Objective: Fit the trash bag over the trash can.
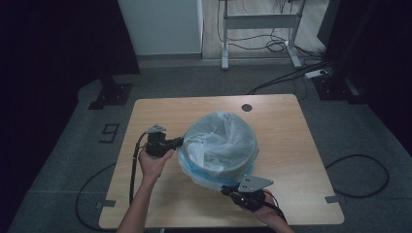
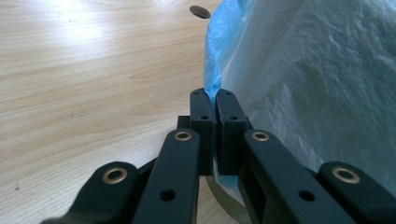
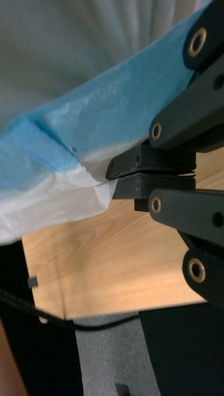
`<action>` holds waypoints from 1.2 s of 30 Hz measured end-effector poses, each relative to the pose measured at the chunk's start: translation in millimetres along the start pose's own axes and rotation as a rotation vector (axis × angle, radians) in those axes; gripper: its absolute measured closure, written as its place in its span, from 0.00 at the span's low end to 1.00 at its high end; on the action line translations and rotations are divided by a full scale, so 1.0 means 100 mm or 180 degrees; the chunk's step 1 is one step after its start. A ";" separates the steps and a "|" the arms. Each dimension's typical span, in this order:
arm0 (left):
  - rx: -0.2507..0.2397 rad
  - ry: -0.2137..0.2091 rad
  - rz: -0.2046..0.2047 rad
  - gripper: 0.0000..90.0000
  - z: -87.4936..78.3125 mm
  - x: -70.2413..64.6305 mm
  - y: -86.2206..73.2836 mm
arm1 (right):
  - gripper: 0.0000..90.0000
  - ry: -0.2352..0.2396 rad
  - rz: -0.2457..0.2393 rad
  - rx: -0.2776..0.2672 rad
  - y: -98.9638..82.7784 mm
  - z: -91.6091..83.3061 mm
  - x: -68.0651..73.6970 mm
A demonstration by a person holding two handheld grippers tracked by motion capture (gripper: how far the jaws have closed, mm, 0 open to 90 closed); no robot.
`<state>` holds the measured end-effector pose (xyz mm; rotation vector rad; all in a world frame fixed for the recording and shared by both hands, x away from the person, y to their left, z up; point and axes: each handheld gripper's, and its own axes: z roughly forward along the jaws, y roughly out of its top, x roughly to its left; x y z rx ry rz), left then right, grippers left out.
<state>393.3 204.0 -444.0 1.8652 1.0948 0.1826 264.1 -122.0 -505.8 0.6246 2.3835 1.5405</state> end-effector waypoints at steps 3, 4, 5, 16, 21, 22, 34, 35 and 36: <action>0.0020 0.0007 -0.0001 0.97 0.01 0.00 0.00 | 0.97 -0.0046 0.0074 -0.0005 -0.06 0.00 -0.05; 0.0026 0.0009 -0.0004 0.97 0.02 0.00 -0.01 | 0.97 -0.0057 0.0089 -0.0007 -0.08 0.00 -0.06; 0.0029 0.0005 -0.0009 0.97 0.03 0.00 -0.01 | 0.97 -0.0061 0.0102 0.0000 -0.10 0.00 -0.06; -0.0030 0.0024 0.0010 0.96 0.01 -0.02 -0.03 | 0.66 -0.0314 0.0146 -0.0387 -0.07 -0.37 -0.05; -0.0062 0.0020 0.0002 0.96 -0.01 -0.01 -0.05 | 0.54 -0.0652 0.0207 -0.0652 -0.08 -0.66 -0.10; -0.0066 0.0019 0.0001 0.96 -0.01 -0.01 -0.05 | 0.52 -0.0694 0.0235 -0.0686 -0.08 -0.70 -0.13; -0.0067 0.0006 0.0039 0.96 0.00 -0.05 -0.06 | 0.54 -0.0448 0.0221 -0.0552 0.02 -0.48 -0.27; -0.0072 0.0009 0.0043 0.96 -0.01 -0.05 -0.06 | 0.63 -0.0411 0.0190 -0.0509 0.01 -0.45 -0.26; -0.0075 0.0008 0.0040 0.96 -0.01 -0.05 -0.07 | 0.70 -0.0357 0.0188 -0.0454 0.00 -0.42 -0.25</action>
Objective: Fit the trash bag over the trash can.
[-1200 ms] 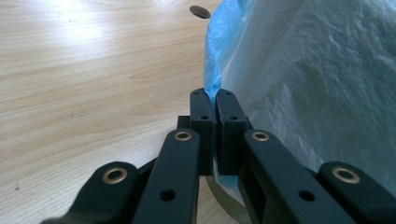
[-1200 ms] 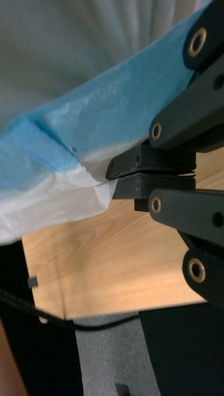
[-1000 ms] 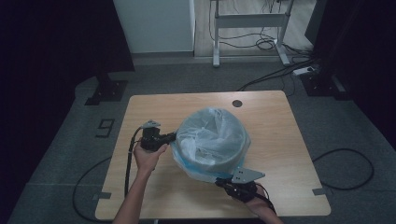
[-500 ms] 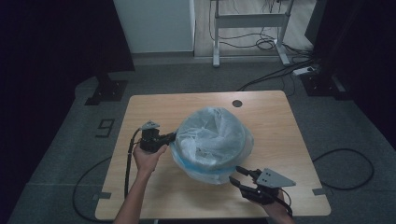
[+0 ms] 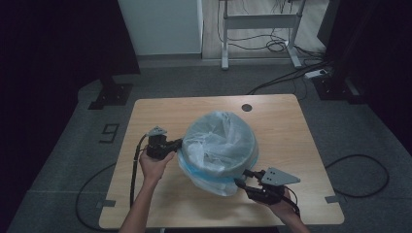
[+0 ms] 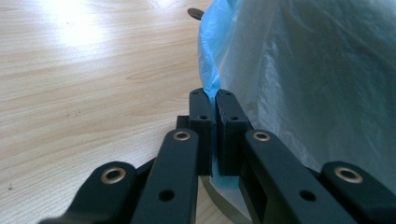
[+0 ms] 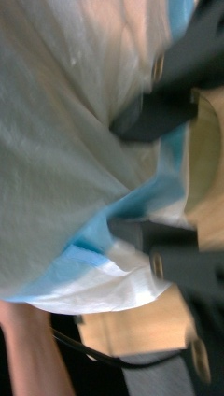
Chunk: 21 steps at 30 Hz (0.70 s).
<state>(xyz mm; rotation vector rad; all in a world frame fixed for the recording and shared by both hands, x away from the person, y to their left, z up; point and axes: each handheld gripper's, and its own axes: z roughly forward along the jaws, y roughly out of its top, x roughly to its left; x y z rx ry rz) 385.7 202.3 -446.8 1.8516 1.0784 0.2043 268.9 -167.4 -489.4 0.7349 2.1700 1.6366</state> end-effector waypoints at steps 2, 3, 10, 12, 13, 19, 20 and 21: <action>-0.0003 -0.0005 -0.0007 0.96 -0.01 0.00 -0.01 | 0.80 0.0008 -0.0030 0.0086 -0.03 0.04 0.02; 0.0001 -0.0008 0.0001 0.97 -0.02 0.00 -0.02 | 0.84 0.0002 -0.0049 0.0124 -0.04 0.07 0.03; 0.0103 0.0044 0.0063 0.99 -0.03 -0.01 -0.08 | 0.98 -0.0074 -0.0038 0.0291 -0.20 0.18 0.04; 0.0130 0.0058 0.0065 0.99 -0.02 -0.01 -0.10 | 0.98 -0.0070 -0.0015 0.0317 -0.23 0.20 0.03; 0.0153 0.0072 0.0068 0.99 -0.01 -0.01 -0.11 | 0.99 -0.0063 -0.0005 0.0323 -0.24 0.20 0.03; 0.0289 0.0110 0.0125 0.99 0.06 -0.05 -0.17 | 0.99 -0.0072 -0.0005 0.0445 -0.32 0.25 0.01; 0.0299 0.0114 0.0136 0.99 0.07 -0.06 -0.17 | 0.99 -0.0078 -0.0001 0.0459 -0.33 0.26 0.01; 0.0305 0.0106 0.0145 0.99 0.08 -0.07 -0.17 | 0.99 -0.0081 0.0012 0.0464 -0.34 0.25 0.00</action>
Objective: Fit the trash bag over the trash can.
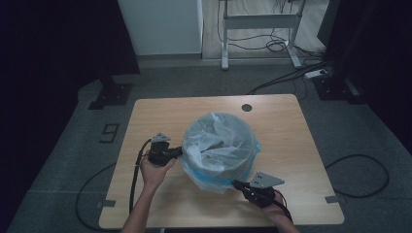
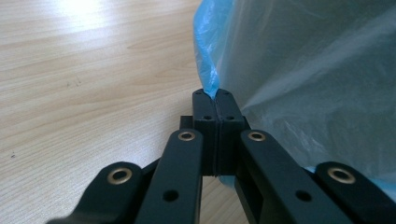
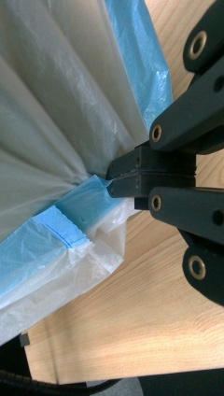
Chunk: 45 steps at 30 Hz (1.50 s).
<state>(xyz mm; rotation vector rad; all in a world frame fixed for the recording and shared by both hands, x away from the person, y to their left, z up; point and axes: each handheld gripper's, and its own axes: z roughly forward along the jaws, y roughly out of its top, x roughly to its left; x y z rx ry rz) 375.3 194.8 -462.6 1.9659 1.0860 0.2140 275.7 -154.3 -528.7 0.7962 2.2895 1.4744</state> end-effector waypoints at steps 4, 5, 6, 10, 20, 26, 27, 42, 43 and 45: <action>0.0040 0.0003 0.0028 0.99 0.03 -0.02 -0.01 | 0.91 -0.0033 0.0002 -0.0095 0.03 -0.09 -0.02; 0.0042 0.0005 0.0034 0.99 0.03 -0.03 -0.01 | 0.89 -0.0039 0.0007 -0.0135 0.04 -0.12 -0.03; 0.0041 0.0005 0.0039 0.99 0.03 -0.03 -0.01 | 0.86 -0.0045 0.0003 -0.0179 0.05 -0.16 -0.04; -0.0010 0.0028 0.0058 0.97 0.01 -0.05 -0.01 | 0.70 -0.0188 0.0063 -0.0354 0.08 -0.31 -0.12; -0.0471 0.0189 -0.0014 0.55 -0.24 0.03 0.01 | 0.58 -0.0414 0.0328 -0.0506 0.05 -0.47 -0.30; -0.0695 0.0072 -0.0018 0.43 -0.48 0.15 -0.01 | 0.56 -0.0473 0.0456 -0.0550 0.01 -0.52 -0.37; -0.0730 0.0009 0.0015 0.43 -0.52 0.15 -0.01 | 0.56 -0.0481 0.0478 -0.0552 0.00 -0.52 -0.38; -0.0969 -0.0525 0.0797 0.38 -0.83 -0.08 0.31 | 0.55 -0.0531 0.0665 -0.0626 -0.11 -0.63 -0.51; -0.0977 -0.0543 0.0811 0.38 -0.84 -0.09 0.33 | 0.54 -0.0530 0.0667 -0.0627 -0.12 -0.64 -0.51; -0.0984 -0.0600 0.0825 0.38 -0.83 -0.10 0.38 | 0.54 -0.0525 0.0663 -0.0628 -0.14 -0.66 -0.51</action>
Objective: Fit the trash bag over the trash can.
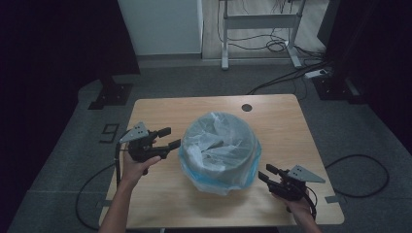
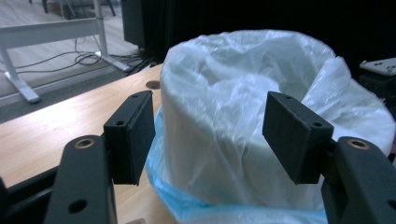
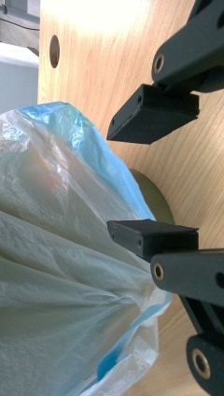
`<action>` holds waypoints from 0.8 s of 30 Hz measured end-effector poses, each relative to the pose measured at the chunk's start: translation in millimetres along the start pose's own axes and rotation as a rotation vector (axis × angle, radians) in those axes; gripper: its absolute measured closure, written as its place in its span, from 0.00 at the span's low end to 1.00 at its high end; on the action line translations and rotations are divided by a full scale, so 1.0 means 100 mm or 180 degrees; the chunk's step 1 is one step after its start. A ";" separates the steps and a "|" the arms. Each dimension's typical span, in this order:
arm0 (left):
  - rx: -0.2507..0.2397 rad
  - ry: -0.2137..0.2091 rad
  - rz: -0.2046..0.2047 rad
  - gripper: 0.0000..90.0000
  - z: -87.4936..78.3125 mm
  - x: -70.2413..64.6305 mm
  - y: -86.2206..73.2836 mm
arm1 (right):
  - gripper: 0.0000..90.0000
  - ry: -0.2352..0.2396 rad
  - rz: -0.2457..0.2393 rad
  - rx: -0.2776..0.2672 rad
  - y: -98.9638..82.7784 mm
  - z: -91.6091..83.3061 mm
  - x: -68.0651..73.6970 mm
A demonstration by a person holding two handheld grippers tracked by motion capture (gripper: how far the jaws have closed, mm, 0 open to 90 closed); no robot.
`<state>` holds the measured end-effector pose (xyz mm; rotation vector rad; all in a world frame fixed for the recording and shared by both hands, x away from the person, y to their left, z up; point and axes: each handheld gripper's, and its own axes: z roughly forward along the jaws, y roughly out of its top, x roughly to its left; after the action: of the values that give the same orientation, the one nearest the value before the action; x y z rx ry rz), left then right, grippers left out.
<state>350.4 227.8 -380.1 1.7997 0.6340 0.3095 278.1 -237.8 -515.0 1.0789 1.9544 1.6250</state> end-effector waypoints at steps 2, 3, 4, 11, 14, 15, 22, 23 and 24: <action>-0.0027 -0.0082 0.0000 0.38 0.03 0.01 0.05 | 0.54 0.0007 0.0008 -0.0001 0.00 -0.01 -0.01; -0.0054 -0.0121 -0.0008 0.38 0.05 0.02 0.07 | 0.54 0.0007 0.0007 -0.0002 0.00 -0.01 -0.01; -0.0065 -0.0170 -0.0009 0.38 0.06 0.02 0.10 | 0.54 0.0007 0.0014 -0.0007 0.00 -0.01 -0.01; -0.0104 -0.0635 0.0011 0.37 0.21 0.04 0.34 | 0.53 0.0008 0.0067 -0.0039 0.00 -0.02 -0.02; -0.0091 -0.0840 -0.0015 0.37 0.27 0.04 0.40 | 0.53 0.0002 0.0068 -0.0026 0.00 -0.02 -0.03; -0.0069 -0.0872 -0.0012 0.37 0.29 0.04 0.41 | 0.53 -0.0003 0.0073 -0.0035 0.00 -0.03 -0.03; 0.0025 -0.0933 0.0005 0.38 0.42 0.07 0.48 | 0.53 -0.0040 0.0050 -0.0058 0.01 -0.05 -0.02; 0.0033 -0.0951 -0.0002 0.38 0.44 0.08 0.48 | 0.53 -0.0039 0.0053 -0.0059 0.01 -0.06 -0.02; 0.0046 -0.0952 0.0001 0.38 0.46 0.08 0.48 | 0.53 -0.0039 0.0047 -0.0053 0.00 -0.06 -0.02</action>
<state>393.1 185.5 -350.2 1.8140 0.4252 0.0332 275.4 -243.6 -513.9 1.0968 1.9262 1.6356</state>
